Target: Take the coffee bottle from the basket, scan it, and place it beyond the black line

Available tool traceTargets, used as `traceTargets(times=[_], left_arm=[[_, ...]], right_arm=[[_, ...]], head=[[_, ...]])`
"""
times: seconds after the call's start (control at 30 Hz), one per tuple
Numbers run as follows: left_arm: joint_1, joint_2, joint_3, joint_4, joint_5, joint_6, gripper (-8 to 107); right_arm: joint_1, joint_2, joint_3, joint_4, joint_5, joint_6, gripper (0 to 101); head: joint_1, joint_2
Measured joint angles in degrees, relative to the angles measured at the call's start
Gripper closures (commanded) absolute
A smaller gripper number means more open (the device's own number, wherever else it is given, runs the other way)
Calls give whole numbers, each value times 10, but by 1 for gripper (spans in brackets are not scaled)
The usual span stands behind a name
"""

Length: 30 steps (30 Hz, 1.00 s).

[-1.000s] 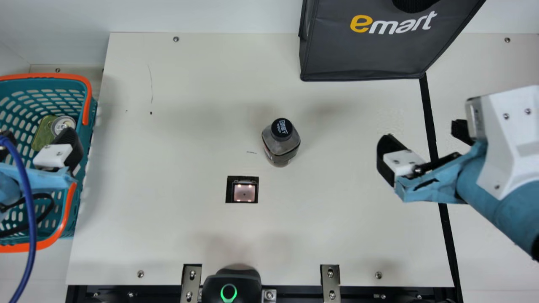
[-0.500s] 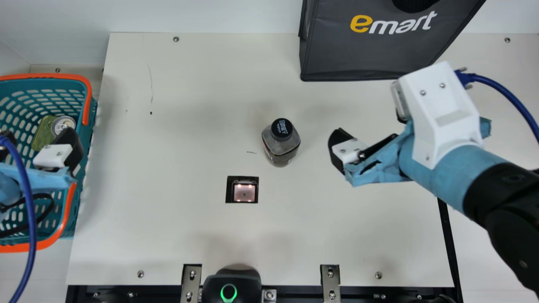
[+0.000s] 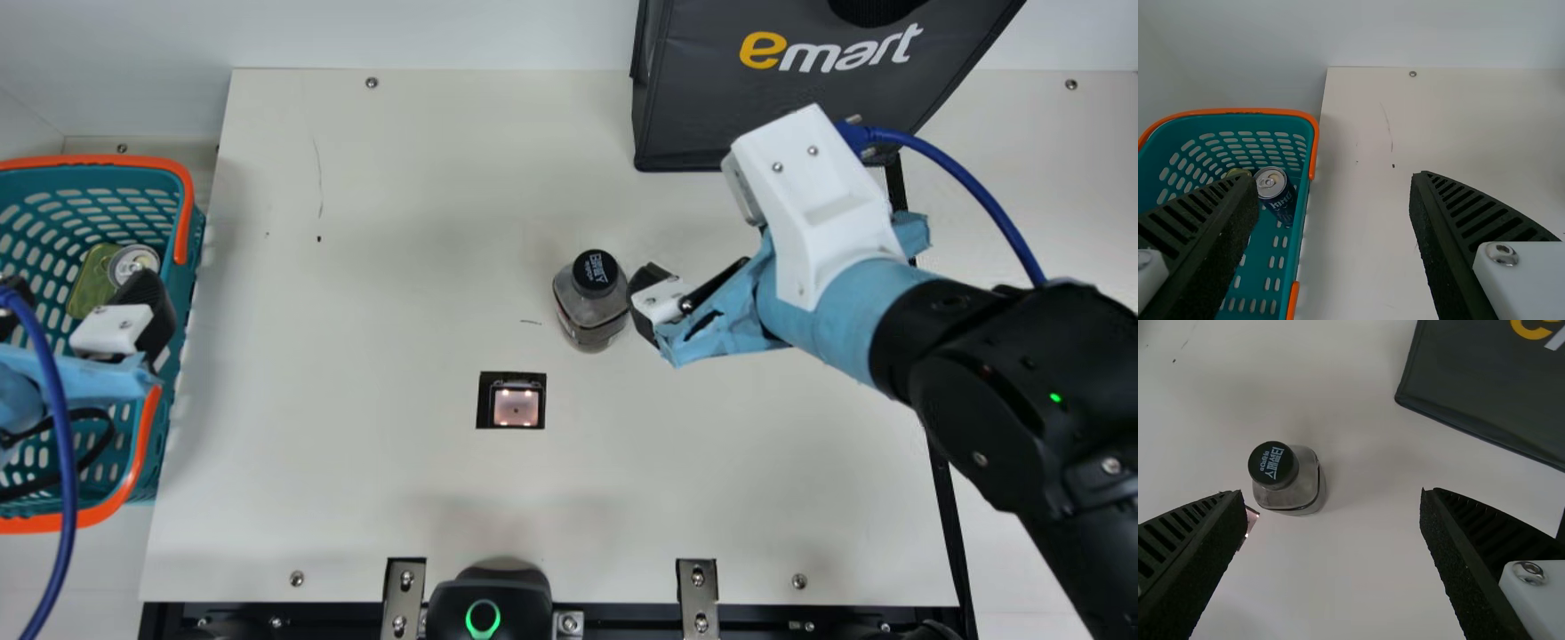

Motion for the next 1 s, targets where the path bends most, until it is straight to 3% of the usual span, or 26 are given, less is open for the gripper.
traceTargets(times=[1.0], left_arm=[[0, 0, 0, 0, 0, 0, 9]], right_arm=[[63, 97, -9, -4, -52, 17, 10]], head=[[0, 0]])
